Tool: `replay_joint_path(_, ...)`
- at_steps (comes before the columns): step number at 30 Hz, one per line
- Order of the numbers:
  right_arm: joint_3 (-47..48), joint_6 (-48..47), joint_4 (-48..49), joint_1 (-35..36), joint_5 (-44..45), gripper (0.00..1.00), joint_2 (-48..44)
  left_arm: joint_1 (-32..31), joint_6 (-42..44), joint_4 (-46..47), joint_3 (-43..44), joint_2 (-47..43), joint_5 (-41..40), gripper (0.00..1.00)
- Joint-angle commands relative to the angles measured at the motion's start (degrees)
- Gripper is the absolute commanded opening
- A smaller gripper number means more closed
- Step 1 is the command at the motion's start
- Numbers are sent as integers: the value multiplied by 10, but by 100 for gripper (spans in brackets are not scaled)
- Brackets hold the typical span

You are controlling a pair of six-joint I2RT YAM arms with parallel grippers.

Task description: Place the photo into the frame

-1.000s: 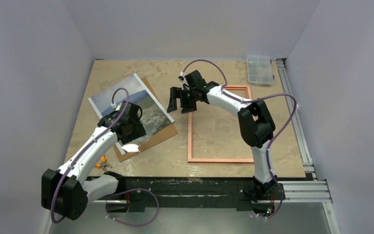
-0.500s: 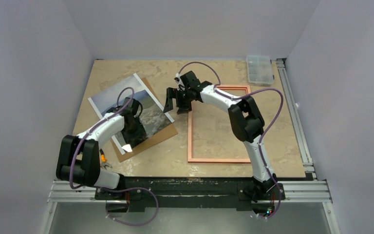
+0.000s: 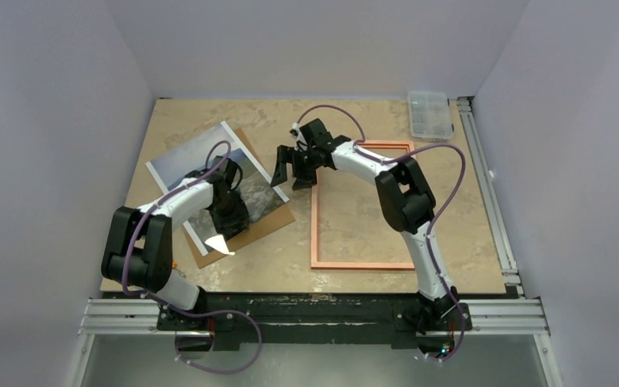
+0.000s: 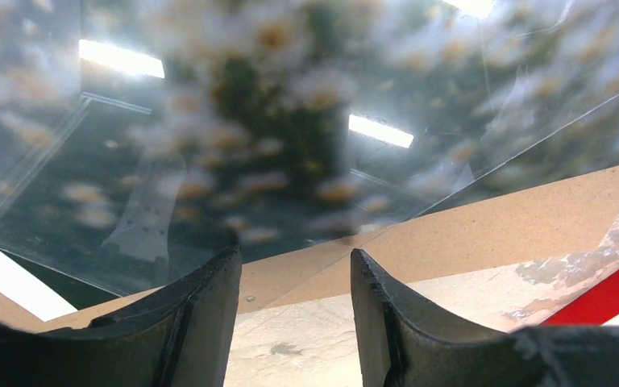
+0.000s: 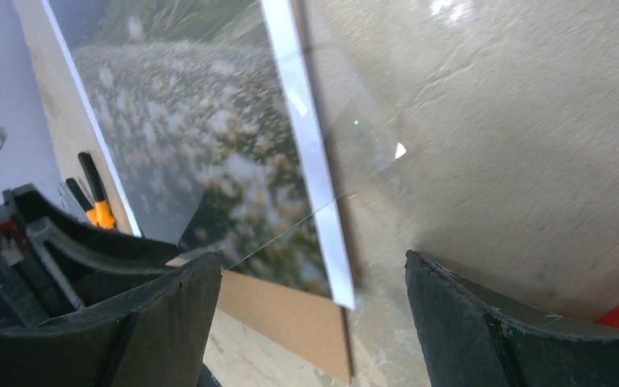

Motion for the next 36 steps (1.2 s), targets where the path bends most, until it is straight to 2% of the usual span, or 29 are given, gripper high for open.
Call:
replay_joint_path(1,5,27,46,-19,-37,82,26,-8,2,14,8,6,17,50)
replay_joint_path(16,24,155,152,-50,-112,77,120,-12,9,8,18,15,28,47)
replay_joint_path(29,-91,366,450,-54,-198,74,115,-25,6,20,19,39,56,42)
replay_joint_path(36,-115,445,567,-54,-211,64,121,-36,1,22,20,40,56,42)
